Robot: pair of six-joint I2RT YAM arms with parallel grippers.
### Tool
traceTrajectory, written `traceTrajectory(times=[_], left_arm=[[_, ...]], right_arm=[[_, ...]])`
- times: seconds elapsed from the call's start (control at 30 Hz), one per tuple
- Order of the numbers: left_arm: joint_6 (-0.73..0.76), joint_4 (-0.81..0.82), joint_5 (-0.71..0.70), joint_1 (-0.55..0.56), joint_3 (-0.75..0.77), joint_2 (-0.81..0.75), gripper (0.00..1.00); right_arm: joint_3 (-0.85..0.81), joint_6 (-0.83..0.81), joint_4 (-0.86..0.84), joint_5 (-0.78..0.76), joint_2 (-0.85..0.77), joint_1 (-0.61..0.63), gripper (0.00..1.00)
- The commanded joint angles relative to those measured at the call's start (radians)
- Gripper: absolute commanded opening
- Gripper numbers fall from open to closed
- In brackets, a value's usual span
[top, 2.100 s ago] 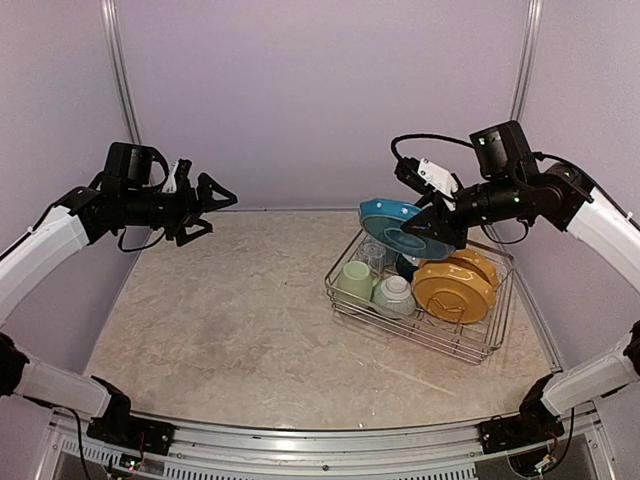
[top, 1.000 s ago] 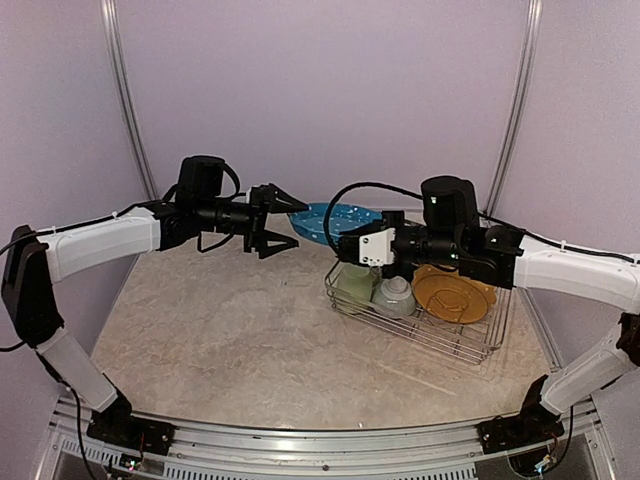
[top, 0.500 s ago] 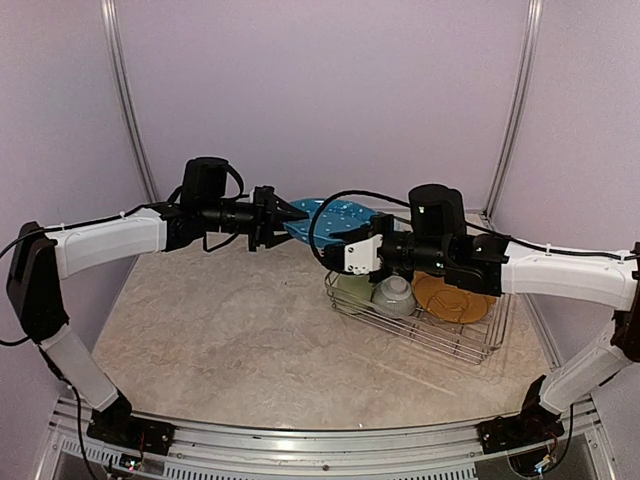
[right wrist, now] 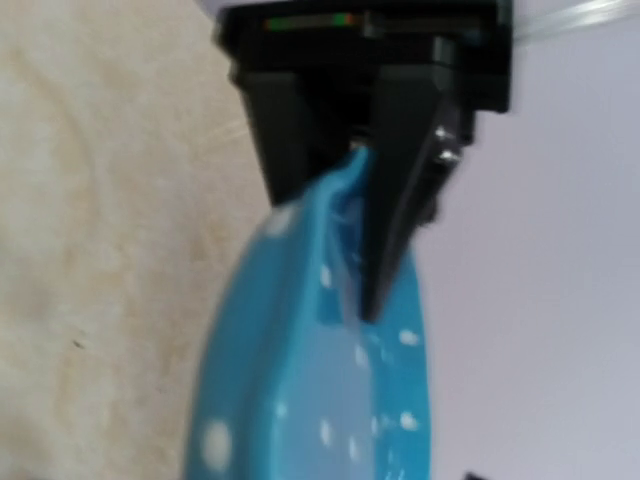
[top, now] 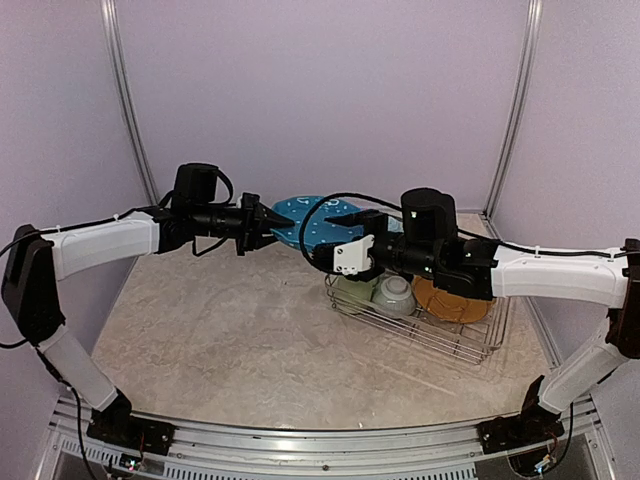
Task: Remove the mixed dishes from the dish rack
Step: Pass from the right arm to the left, then place the plate at the corner of the board.
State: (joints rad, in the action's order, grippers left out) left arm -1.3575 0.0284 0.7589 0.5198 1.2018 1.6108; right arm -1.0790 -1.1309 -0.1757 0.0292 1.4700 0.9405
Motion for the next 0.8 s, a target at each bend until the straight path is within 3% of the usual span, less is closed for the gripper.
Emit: traceTrajectory(times=[0.0, 0.07, 0.1, 0.27, 0.4, 0.47, 0.57, 0.77], left_arm=[[0.046, 0.040, -0.008, -0.063, -0.012, -0.083, 0.00], [0.055, 0.030, -0.008, -0.090, -0.025, -0.100, 0.00], [0.061, 0.029, -0.008, -0.106, -0.033, -0.110, 0.00], [0.133, -0.076, -0.021, -0.225, -0.067, -0.170, 0.00], [0.233, -0.192, -0.072, -0.338, -0.083, -0.230, 0.00], [0.276, -0.221, -0.095, -0.401, -0.092, -0.249, 0.00], [0.290, -0.216, -0.122, -0.481, -0.116, -0.270, 0.00], [0.277, -0.144, -0.230, -0.589, -0.146, -0.249, 0.00]], right_arm=[[-0.013, 0.053, -0.081, -0.067, 0.002, 0.006, 0.75], [-0.021, 0.079, -0.052, -0.072, 0.006, 0.006, 0.97], [-0.022, 0.090, -0.039, -0.073, 0.002, 0.006, 0.99], [0.006, 0.284, -0.062, -0.116, -0.047, 0.002, 1.00], [-0.015, 0.605, -0.093, -0.340, -0.064, -0.013, 1.00], [-0.076, 0.729, 0.014, -0.501, -0.049, -0.023, 1.00], [-0.202, 0.897, 0.239, -0.620, -0.004, -0.045, 1.00], [-0.390, 1.175, 0.624, -0.562, 0.051, -0.103, 1.00]])
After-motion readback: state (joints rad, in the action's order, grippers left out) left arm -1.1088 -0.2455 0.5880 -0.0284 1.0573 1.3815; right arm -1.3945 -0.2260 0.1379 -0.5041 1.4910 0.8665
